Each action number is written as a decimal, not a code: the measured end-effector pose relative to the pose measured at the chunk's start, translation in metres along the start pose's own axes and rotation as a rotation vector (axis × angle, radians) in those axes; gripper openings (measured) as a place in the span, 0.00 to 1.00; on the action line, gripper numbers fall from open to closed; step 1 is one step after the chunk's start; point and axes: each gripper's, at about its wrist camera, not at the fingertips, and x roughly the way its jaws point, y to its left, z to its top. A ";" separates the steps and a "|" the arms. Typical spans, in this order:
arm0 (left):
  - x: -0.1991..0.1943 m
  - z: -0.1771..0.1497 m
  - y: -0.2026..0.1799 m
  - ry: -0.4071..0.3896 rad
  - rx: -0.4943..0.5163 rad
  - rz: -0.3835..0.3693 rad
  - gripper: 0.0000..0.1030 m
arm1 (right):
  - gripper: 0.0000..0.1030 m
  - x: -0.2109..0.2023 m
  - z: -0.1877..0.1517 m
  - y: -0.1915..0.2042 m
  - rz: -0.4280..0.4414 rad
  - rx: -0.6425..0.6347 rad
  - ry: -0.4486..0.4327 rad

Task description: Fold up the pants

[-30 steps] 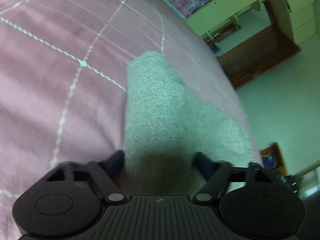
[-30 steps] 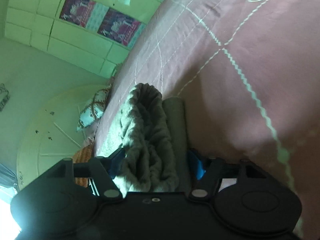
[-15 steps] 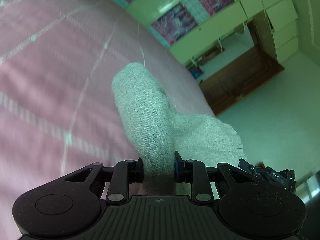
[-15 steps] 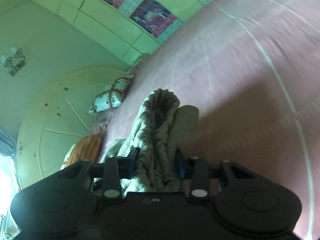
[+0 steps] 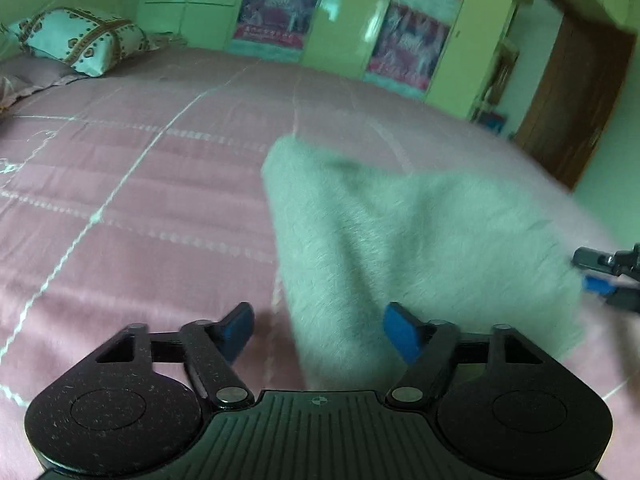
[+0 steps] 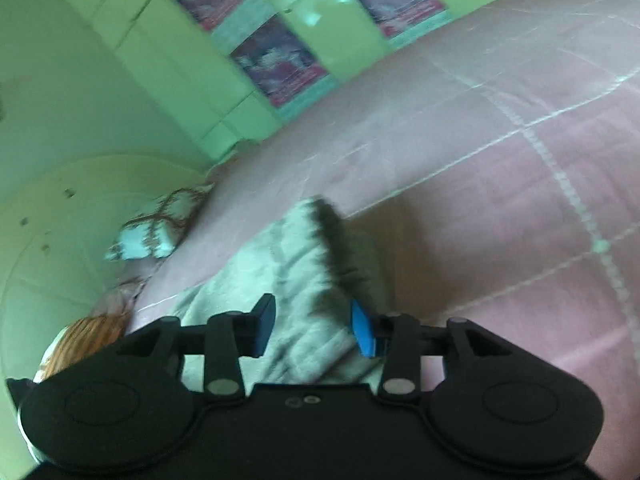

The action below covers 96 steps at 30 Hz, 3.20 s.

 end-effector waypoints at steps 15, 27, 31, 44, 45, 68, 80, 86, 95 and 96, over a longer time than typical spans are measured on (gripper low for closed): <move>-0.175 -0.090 -0.024 -0.108 0.030 0.131 0.95 | 0.94 -0.161 -0.089 0.037 -0.163 -0.181 -0.020; -0.332 -0.199 -0.091 -0.175 0.095 0.068 0.97 | 0.94 -0.292 -0.206 0.122 -0.233 -0.350 -0.072; -0.356 -0.224 -0.111 -0.200 0.128 0.065 1.00 | 0.94 -0.313 -0.230 0.132 -0.243 -0.429 -0.085; -0.406 -0.235 -0.158 -0.329 0.211 0.074 1.00 | 0.94 -0.364 -0.246 0.145 -0.235 -0.424 -0.202; -0.409 -0.235 -0.158 -0.335 0.212 0.073 1.00 | 0.94 -0.365 -0.246 0.146 -0.236 -0.429 -0.204; -0.413 -0.235 -0.145 -0.348 0.148 0.065 1.00 | 0.94 -0.369 -0.247 0.153 -0.236 -0.457 -0.249; -0.415 -0.236 -0.148 -0.363 0.145 0.053 1.00 | 0.94 -0.370 -0.249 0.155 -0.233 -0.457 -0.258; -0.416 -0.236 -0.149 -0.368 0.137 0.053 1.00 | 0.94 -0.370 -0.250 0.156 -0.233 -0.458 -0.255; -0.417 -0.236 -0.148 -0.370 0.138 0.053 1.00 | 0.94 -0.372 -0.251 0.151 -0.219 -0.462 -0.259; -0.417 -0.236 -0.148 -0.370 0.138 0.052 1.00 | 0.94 -0.373 -0.250 0.151 -0.218 -0.463 -0.261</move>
